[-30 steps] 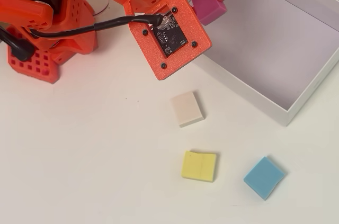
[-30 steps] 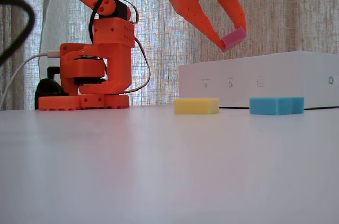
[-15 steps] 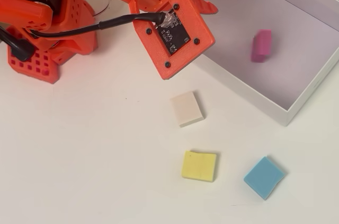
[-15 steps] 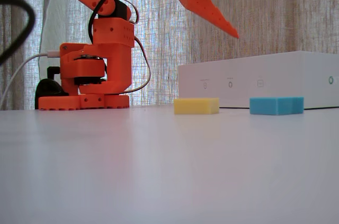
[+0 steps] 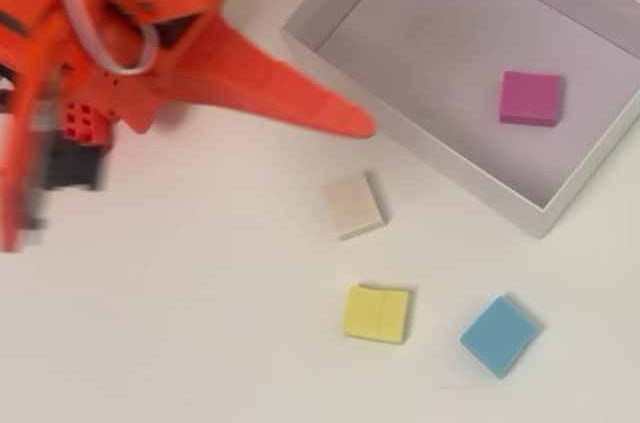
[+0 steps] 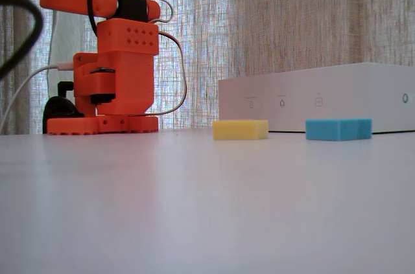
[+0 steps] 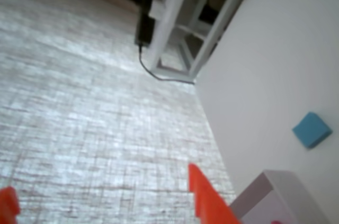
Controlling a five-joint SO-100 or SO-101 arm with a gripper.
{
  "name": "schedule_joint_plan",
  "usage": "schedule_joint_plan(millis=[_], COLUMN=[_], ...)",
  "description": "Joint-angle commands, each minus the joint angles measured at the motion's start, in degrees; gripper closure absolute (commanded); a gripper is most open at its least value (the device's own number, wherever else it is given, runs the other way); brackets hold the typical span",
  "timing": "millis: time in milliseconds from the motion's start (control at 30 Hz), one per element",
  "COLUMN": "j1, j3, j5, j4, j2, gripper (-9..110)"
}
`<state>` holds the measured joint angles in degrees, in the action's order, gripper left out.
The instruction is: Grasp the pink cuboid and put it in the bin.
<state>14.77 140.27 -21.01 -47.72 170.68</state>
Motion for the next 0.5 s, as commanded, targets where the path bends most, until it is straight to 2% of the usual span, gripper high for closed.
schedule_joint_plan(millis=[0,200,467], j1=[-6.1,-11.9,-16.3], j3=[1.8,10.7,20.1], j5=[0.8,2.2,7.3], j4=[1.5,-1.5,-9.9], j2=[5.8,13.8,18.9], gripper=[60,62,72])
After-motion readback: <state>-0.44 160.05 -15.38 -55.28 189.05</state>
